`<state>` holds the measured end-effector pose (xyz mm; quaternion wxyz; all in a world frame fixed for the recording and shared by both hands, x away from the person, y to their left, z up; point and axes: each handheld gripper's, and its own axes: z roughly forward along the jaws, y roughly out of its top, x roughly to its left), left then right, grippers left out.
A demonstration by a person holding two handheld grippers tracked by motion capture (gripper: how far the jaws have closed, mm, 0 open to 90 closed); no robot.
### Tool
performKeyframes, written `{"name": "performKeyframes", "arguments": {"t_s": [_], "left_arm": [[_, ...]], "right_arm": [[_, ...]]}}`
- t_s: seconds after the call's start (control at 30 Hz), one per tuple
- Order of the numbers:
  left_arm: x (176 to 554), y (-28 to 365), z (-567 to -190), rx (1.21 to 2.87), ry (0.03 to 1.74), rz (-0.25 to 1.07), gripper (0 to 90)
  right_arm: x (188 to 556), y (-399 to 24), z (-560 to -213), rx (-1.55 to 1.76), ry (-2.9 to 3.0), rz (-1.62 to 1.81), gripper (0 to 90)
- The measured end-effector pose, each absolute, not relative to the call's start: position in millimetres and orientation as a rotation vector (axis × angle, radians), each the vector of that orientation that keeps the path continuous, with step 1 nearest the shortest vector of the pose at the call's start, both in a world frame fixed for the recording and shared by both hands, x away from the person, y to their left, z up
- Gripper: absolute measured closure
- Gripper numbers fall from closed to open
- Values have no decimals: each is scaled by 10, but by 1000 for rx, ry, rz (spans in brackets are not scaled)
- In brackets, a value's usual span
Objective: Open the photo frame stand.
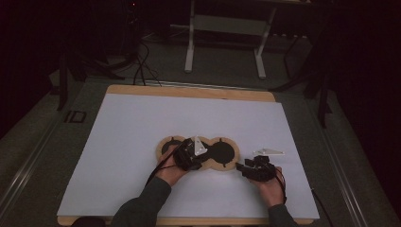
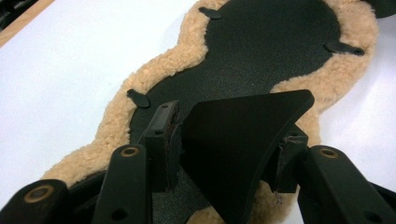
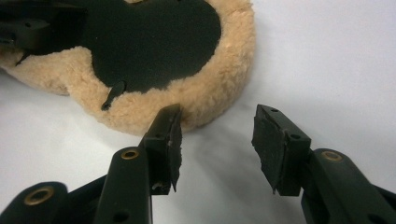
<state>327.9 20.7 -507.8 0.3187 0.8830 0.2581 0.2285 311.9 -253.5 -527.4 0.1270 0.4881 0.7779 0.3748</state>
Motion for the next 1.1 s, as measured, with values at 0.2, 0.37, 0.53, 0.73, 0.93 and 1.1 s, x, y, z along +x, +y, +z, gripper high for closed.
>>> {"name": "performKeyframes", "arguments": {"t_s": [0.2,0.37,0.53,0.73,0.93,1.1], "left_arm": [[3273,215,-5084,2314,676,629,595],[3280,239,-5080,2285,686,620,620],[3293,269,-5060,2256,696,603,658],[3302,286,-5052,2244,702,595,669],[3308,304,-5051,2225,709,586,672],[3305,325,-5055,2209,711,575,673]], "right_arm": [[3118,-2538,-5273,1422,2262,1092,511],[3121,-2546,-5270,1427,2259,1096,504],[3122,-2558,-5266,1433,2251,1108,498],[3120,-2568,-5260,1438,2245,1113,495],[3119,-2581,-5252,1442,2237,1123,490],[3118,-2596,-5243,1444,2230,1132,489]]}}
